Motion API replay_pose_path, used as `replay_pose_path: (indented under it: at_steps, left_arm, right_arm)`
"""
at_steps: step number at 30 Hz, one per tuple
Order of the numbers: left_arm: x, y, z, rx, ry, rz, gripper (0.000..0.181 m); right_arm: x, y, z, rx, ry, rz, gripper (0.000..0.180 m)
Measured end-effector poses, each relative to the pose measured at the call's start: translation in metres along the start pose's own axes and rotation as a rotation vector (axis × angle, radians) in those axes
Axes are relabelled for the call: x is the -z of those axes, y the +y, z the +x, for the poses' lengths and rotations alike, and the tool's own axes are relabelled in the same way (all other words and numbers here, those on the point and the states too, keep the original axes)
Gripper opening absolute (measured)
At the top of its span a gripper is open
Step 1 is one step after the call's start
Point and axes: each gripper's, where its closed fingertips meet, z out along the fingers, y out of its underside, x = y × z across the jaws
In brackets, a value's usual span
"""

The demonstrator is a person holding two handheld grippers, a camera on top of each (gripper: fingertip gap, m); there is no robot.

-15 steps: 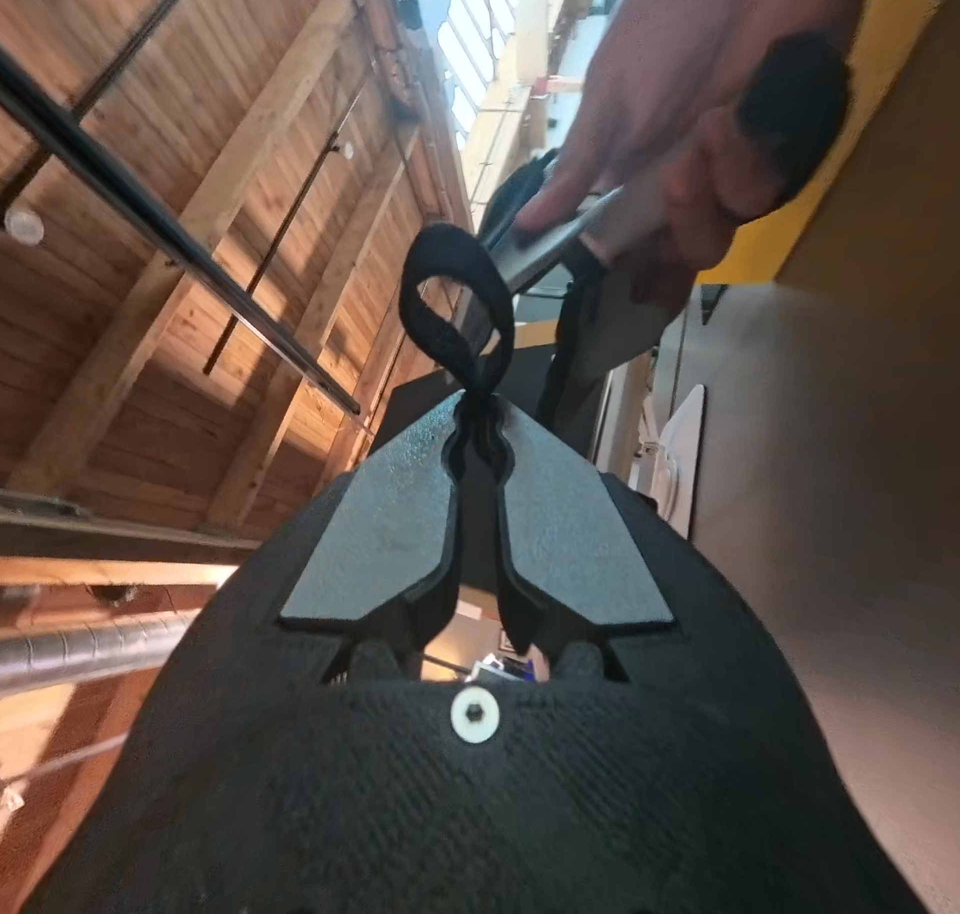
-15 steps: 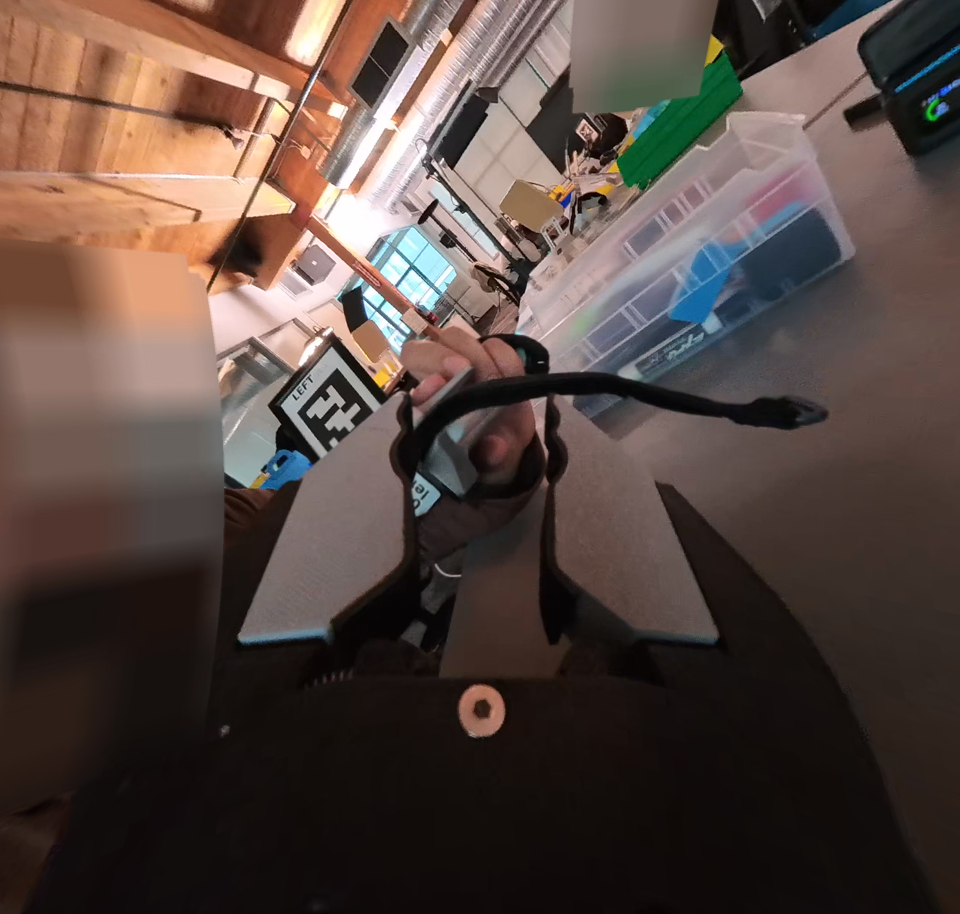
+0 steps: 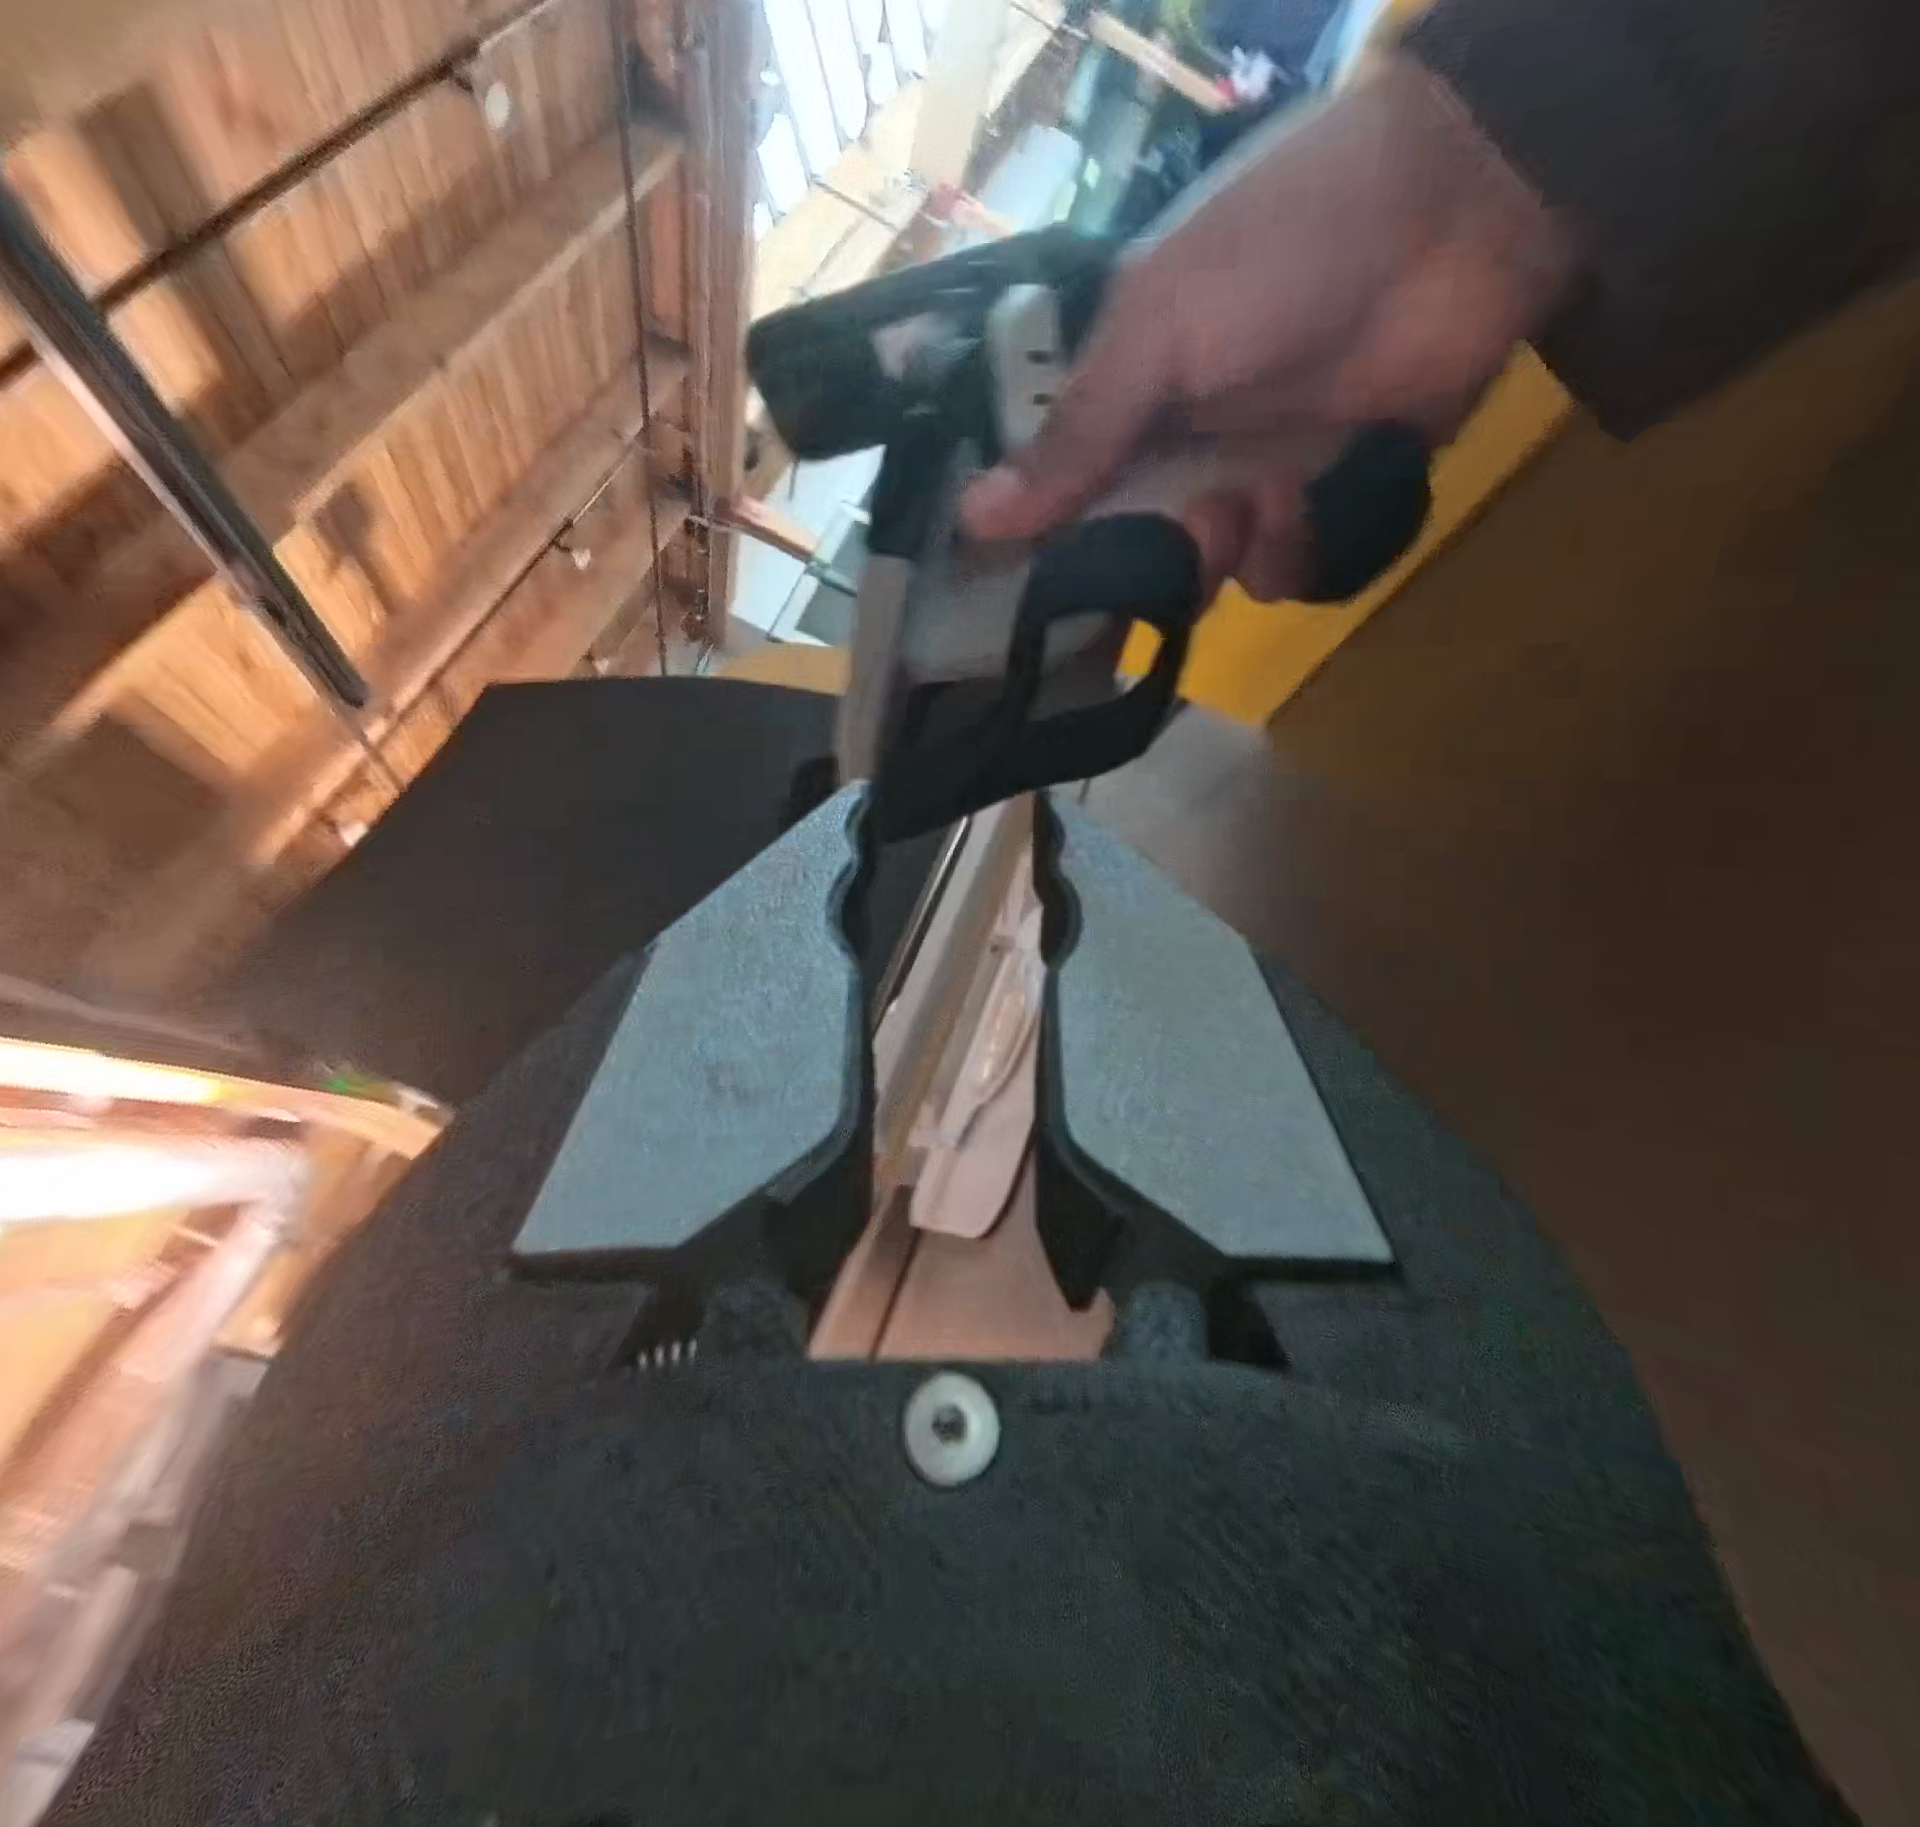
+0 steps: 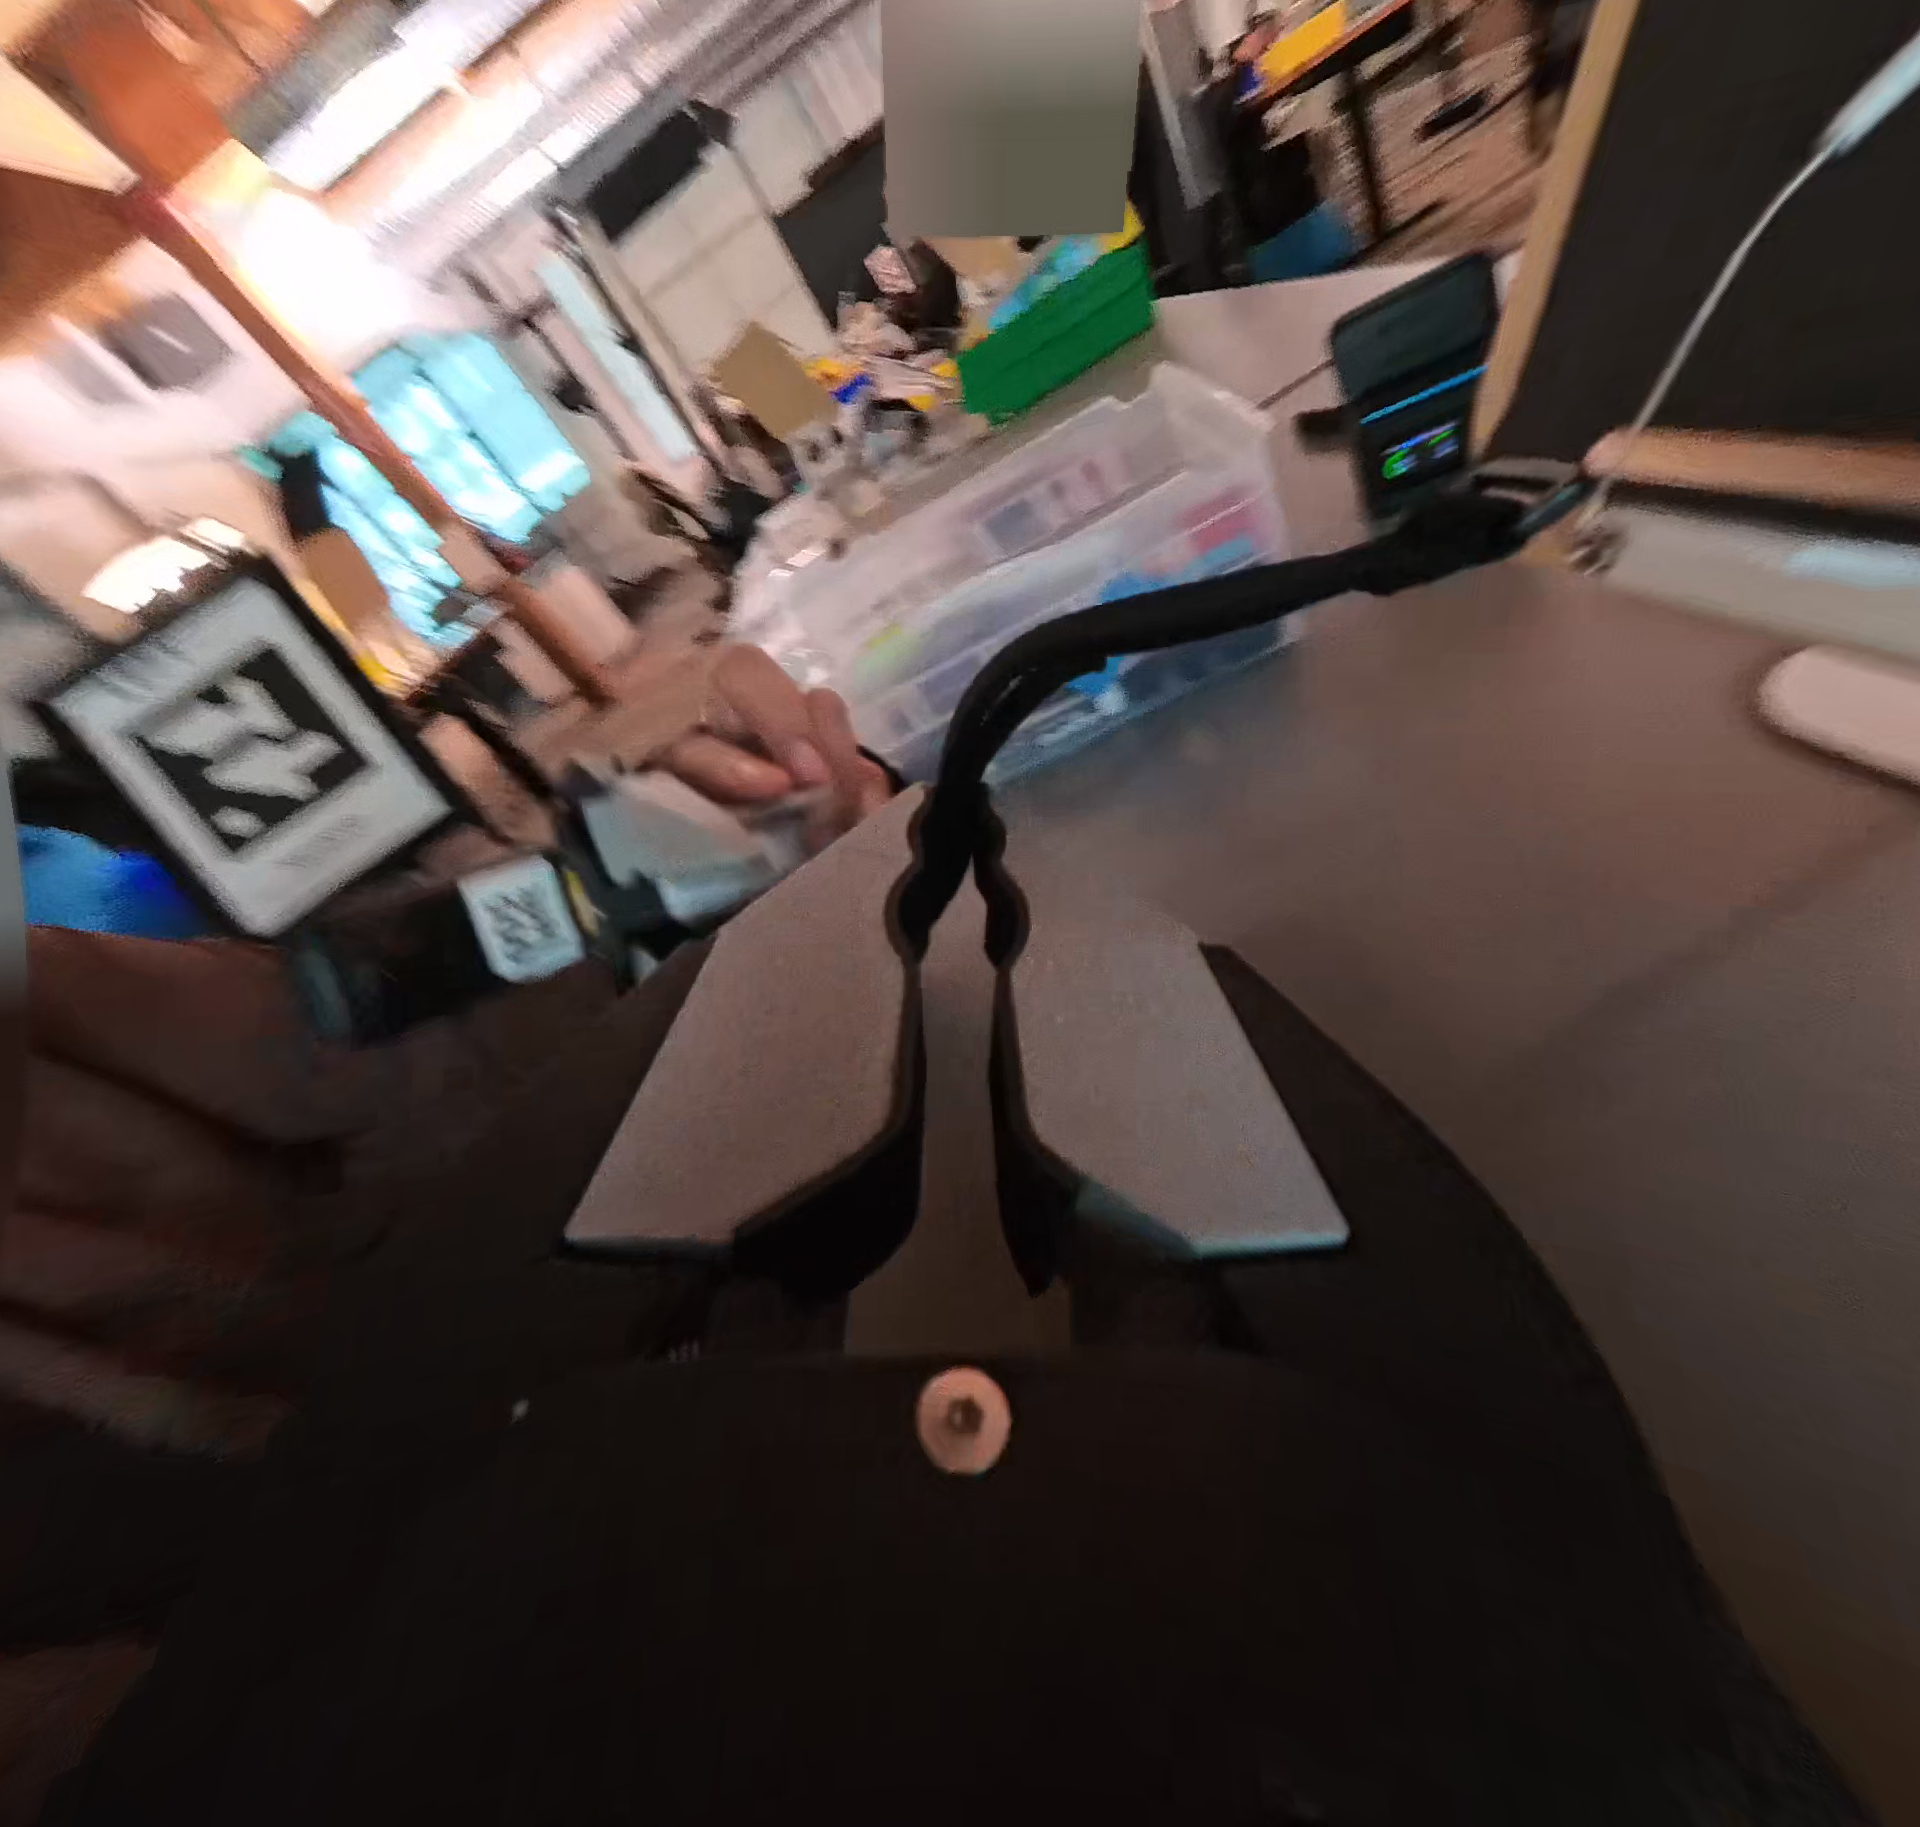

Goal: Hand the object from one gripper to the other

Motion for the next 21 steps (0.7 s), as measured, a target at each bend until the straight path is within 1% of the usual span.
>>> replay_pose_path:
  at_steps: [2,5,7,8,10,12,13,16,18,21]
  left_arm:
    - [0.004,0.000,-0.018,0.166,-0.034,0.034,0.028]
    - [0.007,-0.002,-0.024,0.355,0.013,0.077,0.033]
    - [0.011,-0.011,-0.019,0.407,0.082,0.127,0.036]
    - [0.012,-0.013,-0.020,0.413,0.082,0.138,0.035]
    - [0.011,-0.008,-0.022,0.388,0.072,0.104,0.034]
    - [0.009,0.001,-0.024,0.375,0.052,0.056,0.032]
    - [0.008,0.004,-0.025,0.395,0.047,0.045,0.032]
    - [0.006,0.010,-0.030,0.444,0.015,0.025,0.034]
    - [0.007,0.008,-0.034,0.406,-0.012,0.029,0.038]
    - [0.010,-0.004,-0.034,0.351,-0.021,0.071,0.038]
  right_arm:
    - [0.001,-0.004,-0.002,0.146,0.059,-0.001,0.001]
    - [-0.003,-0.002,-0.009,0.283,0.088,-0.023,0.001]
    - [0.000,-0.008,-0.002,0.360,0.178,-0.001,0.001]
    - [0.004,-0.012,0.003,0.377,0.226,0.016,0.001]
    - [0.012,-0.021,0.004,0.395,0.246,0.064,0.001]
    - [0.016,-0.025,-0.002,0.408,0.214,0.092,0.001]
    - [0.014,-0.024,-0.009,0.411,0.169,0.088,0.001]
    - [0.004,-0.008,-0.029,0.419,0.030,0.003,0.000]
    - [-0.003,0.004,-0.035,0.452,-0.001,-0.061,0.001]
    - [-0.014,0.020,-0.040,0.485,-0.029,-0.135,0.001]
